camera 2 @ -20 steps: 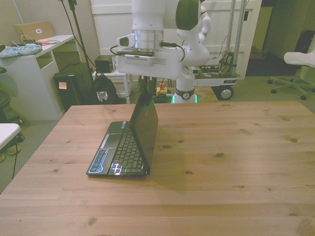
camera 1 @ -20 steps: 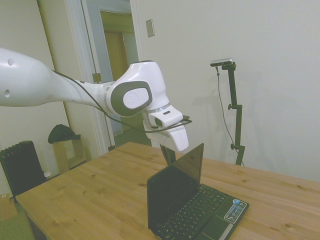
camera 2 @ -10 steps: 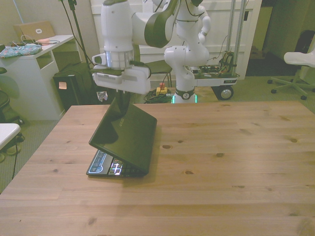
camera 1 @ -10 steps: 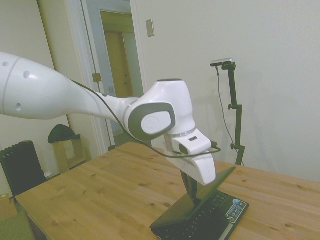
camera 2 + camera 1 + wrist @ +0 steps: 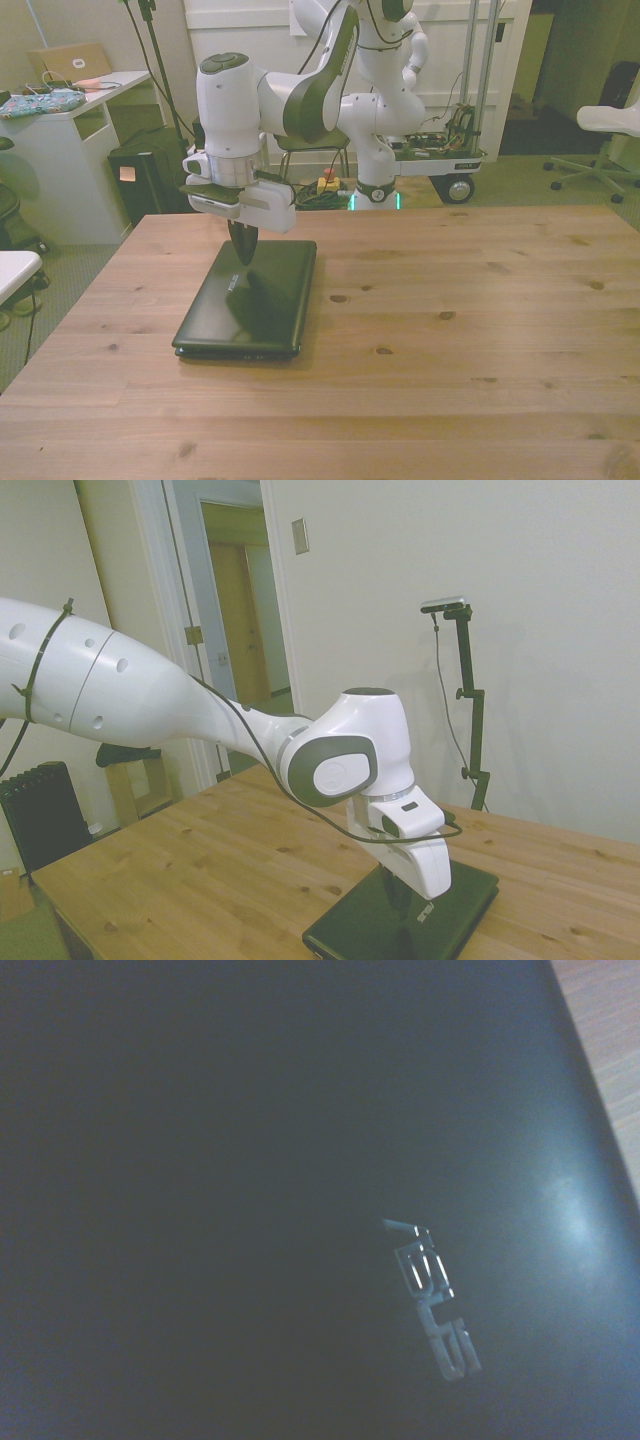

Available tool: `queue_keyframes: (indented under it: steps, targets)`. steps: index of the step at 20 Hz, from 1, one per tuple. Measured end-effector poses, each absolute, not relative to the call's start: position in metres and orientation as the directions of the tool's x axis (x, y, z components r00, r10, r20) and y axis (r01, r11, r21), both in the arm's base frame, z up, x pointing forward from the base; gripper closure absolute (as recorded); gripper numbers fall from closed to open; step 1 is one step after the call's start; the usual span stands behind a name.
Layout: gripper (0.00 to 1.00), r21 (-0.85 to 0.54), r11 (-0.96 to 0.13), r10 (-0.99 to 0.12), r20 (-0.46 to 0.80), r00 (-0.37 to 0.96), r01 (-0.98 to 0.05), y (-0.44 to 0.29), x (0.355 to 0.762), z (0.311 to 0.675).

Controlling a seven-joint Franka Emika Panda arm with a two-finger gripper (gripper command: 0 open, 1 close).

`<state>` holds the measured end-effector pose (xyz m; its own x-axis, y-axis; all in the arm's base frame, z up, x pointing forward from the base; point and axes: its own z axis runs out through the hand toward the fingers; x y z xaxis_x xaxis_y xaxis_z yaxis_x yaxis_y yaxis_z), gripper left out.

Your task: Close the laptop

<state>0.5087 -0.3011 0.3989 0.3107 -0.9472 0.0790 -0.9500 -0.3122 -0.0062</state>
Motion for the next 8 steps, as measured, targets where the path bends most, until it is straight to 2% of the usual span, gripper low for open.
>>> queue_keyframes:
  steps: [3, 7, 8]
  targets:
    - [1.00, -0.026, -0.316, -0.946, 0.090, 0.313, -0.948, -0.298, 0.509, 0.412]
    - [1.00, -0.082, -0.366, -0.929, 0.095, 0.358, -0.927, -0.261, 0.499, 0.476]
    - [0.00, -0.091, -0.385, -0.922, 0.090, 0.378, -0.918, -0.246, 0.493, 0.494]
